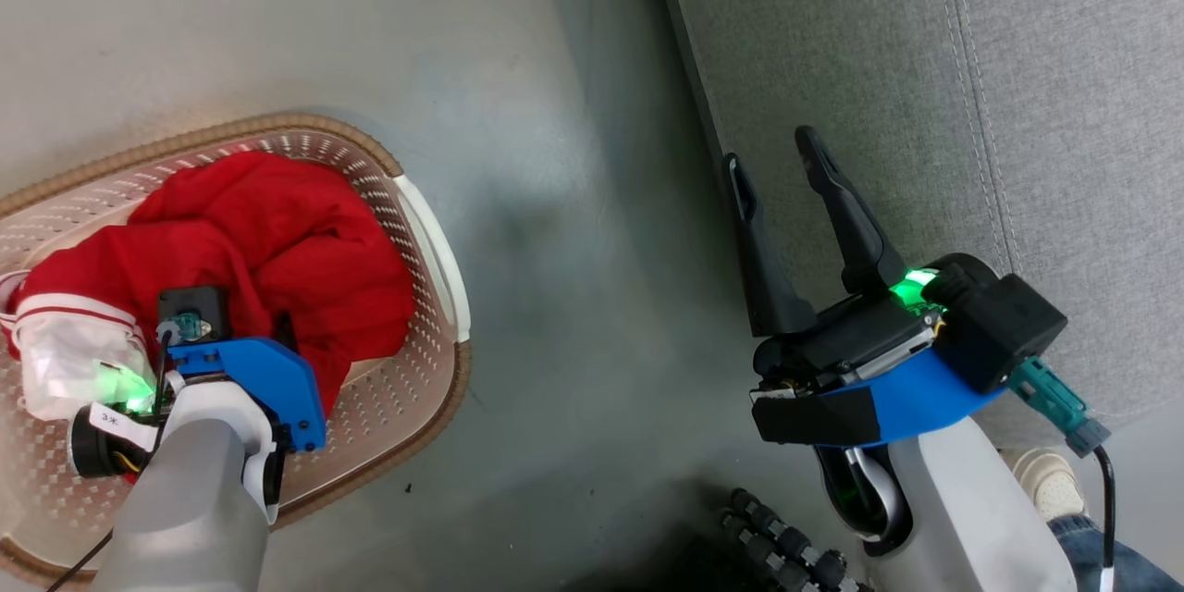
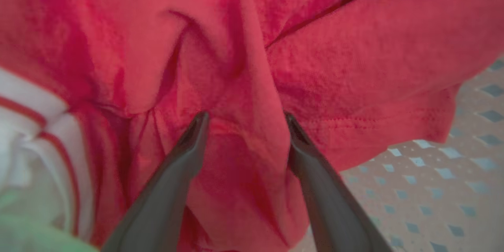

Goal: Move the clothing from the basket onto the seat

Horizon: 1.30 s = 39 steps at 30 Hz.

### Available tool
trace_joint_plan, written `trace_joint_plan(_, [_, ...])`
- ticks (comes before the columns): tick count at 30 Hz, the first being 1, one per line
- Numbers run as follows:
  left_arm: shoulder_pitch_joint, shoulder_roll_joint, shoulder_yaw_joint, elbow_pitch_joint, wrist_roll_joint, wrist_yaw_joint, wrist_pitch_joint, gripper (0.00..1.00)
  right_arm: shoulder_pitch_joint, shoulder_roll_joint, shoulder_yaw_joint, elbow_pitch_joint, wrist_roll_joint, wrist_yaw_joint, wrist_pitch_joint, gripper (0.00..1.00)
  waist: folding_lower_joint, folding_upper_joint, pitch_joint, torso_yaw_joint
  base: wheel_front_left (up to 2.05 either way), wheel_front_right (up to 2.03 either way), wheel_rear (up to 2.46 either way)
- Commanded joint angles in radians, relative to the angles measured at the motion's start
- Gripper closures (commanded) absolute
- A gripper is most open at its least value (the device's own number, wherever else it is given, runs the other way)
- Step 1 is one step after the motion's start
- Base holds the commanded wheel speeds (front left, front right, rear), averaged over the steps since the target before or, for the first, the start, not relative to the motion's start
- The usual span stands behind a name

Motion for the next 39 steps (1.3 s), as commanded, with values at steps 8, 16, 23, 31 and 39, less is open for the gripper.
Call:
trace_joint_plan(8, [-0.035,0.025,-0.013,0.055,0.001,0.024,0.036,1.00,-0.020,-0.001,-0.008,-0.026,0.024,-0.001,-0.006,0.00,-0.0001,0.0000,0.032,-0.018,0.00,0.00,0.00])
trace_joint_plan(16, [-0.053,0.029,-0.016,0.071,-0.013,0.016,0.017,1.00,-0.026,-0.001,-0.016,-0.020,0.029,-0.001,-0.006,0.00,-0.0001,0.0000,0.031,-0.016,0.00,0.00,0.00])
trace_joint_plan(23, [-0.060,0.027,-0.022,0.086,-0.023,0.002,0.009,1.00,-0.035,-0.001,-0.018,-0.009,0.028,-0.001,-0.006,0.00,-0.0001,0.0000,0.015,-0.005,0.00,0.00,0.00])
trace_joint_plan(31, [-0.031,0.005,-0.023,0.101,-0.046,-0.029,-0.026,1.00,-0.041,-0.001,-0.028,0.036,-0.005,-0.001,-0.006,0.00,-0.0001,0.0000,-0.118,0.049,0.00,0.00,0.00])
trace_joint_plan(39, [0.021,-0.036,-0.063,0.116,-0.037,-0.077,-0.024,1.00,-0.005,-0.001,-0.037,0.110,-0.053,-0.001,-0.006,0.00,-0.0001,0.0000,-0.335,0.117,0.00,0.00,0.00])
